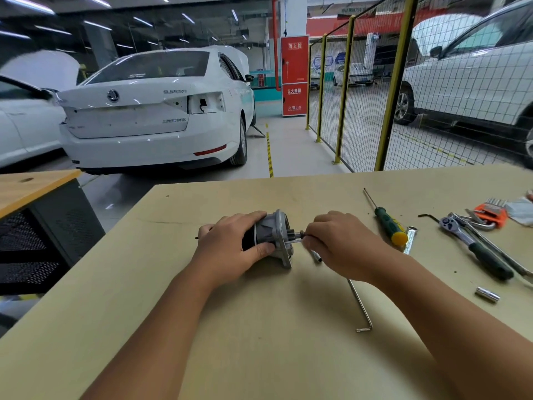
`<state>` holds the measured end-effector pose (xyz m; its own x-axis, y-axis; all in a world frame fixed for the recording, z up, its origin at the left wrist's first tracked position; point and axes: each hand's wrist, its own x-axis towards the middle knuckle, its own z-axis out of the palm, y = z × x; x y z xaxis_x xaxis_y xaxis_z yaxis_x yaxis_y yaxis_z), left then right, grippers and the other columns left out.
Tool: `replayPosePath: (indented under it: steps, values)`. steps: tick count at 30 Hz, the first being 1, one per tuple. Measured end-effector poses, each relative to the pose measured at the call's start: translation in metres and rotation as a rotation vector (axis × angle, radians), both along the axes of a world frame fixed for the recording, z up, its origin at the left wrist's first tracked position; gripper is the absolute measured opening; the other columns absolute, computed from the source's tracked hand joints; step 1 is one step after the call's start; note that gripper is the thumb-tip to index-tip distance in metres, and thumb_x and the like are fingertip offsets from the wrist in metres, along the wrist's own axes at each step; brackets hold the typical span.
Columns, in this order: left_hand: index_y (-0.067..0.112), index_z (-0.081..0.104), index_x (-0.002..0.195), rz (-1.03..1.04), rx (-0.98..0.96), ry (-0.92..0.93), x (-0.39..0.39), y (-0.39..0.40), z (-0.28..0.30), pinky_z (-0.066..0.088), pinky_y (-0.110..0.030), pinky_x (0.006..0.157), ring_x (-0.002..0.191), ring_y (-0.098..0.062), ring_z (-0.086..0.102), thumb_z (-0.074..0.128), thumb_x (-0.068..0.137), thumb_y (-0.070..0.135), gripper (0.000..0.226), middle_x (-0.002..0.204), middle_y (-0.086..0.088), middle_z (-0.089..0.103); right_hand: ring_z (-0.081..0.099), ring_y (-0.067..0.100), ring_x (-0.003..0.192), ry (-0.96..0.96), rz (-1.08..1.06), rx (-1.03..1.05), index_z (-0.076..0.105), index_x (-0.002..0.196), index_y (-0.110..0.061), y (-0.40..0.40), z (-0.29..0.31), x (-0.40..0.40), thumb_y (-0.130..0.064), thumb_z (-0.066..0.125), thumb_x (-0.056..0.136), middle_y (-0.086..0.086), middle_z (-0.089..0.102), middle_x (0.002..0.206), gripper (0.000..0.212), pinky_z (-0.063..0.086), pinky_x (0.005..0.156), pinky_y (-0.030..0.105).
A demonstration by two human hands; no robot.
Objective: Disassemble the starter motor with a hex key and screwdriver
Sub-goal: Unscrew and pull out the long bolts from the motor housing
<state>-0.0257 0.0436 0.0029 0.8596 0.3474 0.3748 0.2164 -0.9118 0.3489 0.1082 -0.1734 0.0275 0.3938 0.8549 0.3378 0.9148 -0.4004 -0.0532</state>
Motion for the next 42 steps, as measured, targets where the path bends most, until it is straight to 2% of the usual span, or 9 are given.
replayPosePath:
  steps: [9,12,17,22,26,30,36,38,42]
  values:
    - [0.049,0.042,0.148,-0.008,0.005,0.015,0.000,0.001,0.000,0.026,-0.037,0.095,0.127,-0.007,0.049,0.041,0.073,0.088,0.085,0.135,0.026,0.058,0.057,0.015,0.102,-0.181,-0.167,0.035,0.073,0.094,-0.034,0.006,-0.002,-0.008,-0.048,0.061,0.094,-0.017,0.067,0.092,0.018,0.026,0.107,0.052]
    - [0.049,0.042,0.148,-0.010,0.001,0.012,0.000,0.000,0.001,0.026,-0.038,0.094,0.127,-0.007,0.049,0.041,0.072,0.089,0.086,0.135,0.026,0.058,0.062,0.016,0.095,-0.168,-0.135,0.066,0.072,0.094,-0.032,0.007,-0.001,-0.009,-0.045,0.064,0.093,-0.015,0.066,0.092,0.015,0.031,0.101,0.045]
    - [0.049,0.041,0.148,-0.013,0.001,0.011,-0.001,0.001,0.001,0.025,-0.037,0.093,0.127,-0.007,0.048,0.041,0.073,0.089,0.085,0.135,0.026,0.058,0.061,0.025,0.082,0.037,0.023,0.073,0.072,0.098,-0.018,0.005,-0.001,-0.004,-0.037,0.060,0.099,-0.002,0.062,0.091,0.023,0.046,0.070,0.036]
    - [0.049,0.042,0.148,-0.015,-0.004,0.012,-0.001,0.000,0.002,0.025,-0.037,0.093,0.126,-0.008,0.049,0.047,0.077,0.085,0.080,0.134,0.025,0.058,0.058,0.026,0.085,0.100,0.017,0.056,0.071,0.098,-0.009,0.006,-0.002,0.000,-0.029,0.049,0.105,0.003,0.055,0.094,0.031,0.046,0.076,0.038]
    - [0.048,0.043,0.148,-0.012,-0.005,0.016,-0.002,-0.001,0.003,0.026,-0.038,0.093,0.126,-0.010,0.049,0.053,0.081,0.079,0.074,0.132,0.024,0.059,0.058,0.021,0.098,-0.168,-0.043,0.085,0.074,0.100,-0.029,0.004,0.001,-0.002,-0.042,0.052,0.100,-0.010,0.064,0.100,0.025,0.040,0.089,0.040]
    - [0.049,0.043,0.147,-0.006,-0.012,0.029,-0.004,-0.002,0.004,0.026,-0.038,0.094,0.126,-0.009,0.050,0.050,0.078,0.081,0.077,0.131,0.024,0.059,0.057,0.019,0.102,-0.223,-0.096,0.114,0.074,0.090,-0.033,0.004,0.006,-0.008,-0.045,0.067,0.090,-0.016,0.066,0.095,0.014,0.034,0.098,0.050]
    - [0.051,0.039,0.148,-0.010,-0.003,0.060,-0.002,0.000,0.005,0.029,-0.039,0.096,0.127,-0.009,0.049,0.049,0.067,0.087,0.090,0.133,0.025,0.057,0.059,0.021,0.089,-0.092,-0.014,0.004,0.056,0.100,-0.029,0.007,0.005,-0.004,-0.044,0.058,0.097,-0.010,0.058,0.097,0.015,0.045,0.081,0.039]
    - [0.052,0.037,0.149,-0.016,-0.003,0.076,-0.002,0.001,0.005,0.029,-0.039,0.097,0.127,-0.008,0.048,0.055,0.065,0.084,0.092,0.133,0.026,0.056,0.055,0.024,0.081,0.053,0.042,0.027,0.058,0.098,-0.021,0.007,0.003,-0.003,-0.039,0.054,0.101,-0.004,0.056,0.089,0.019,0.046,0.069,0.038]
    - [0.052,0.037,0.149,-0.019,-0.014,0.088,-0.004,0.004,0.005,0.028,-0.039,0.098,0.130,-0.007,0.046,0.063,0.063,0.077,0.094,0.137,0.026,0.055,0.055,0.027,0.081,0.090,0.046,0.074,0.068,0.095,-0.008,0.007,-0.005,0.000,-0.029,0.051,0.103,0.002,0.052,0.091,0.028,0.043,0.071,0.038]
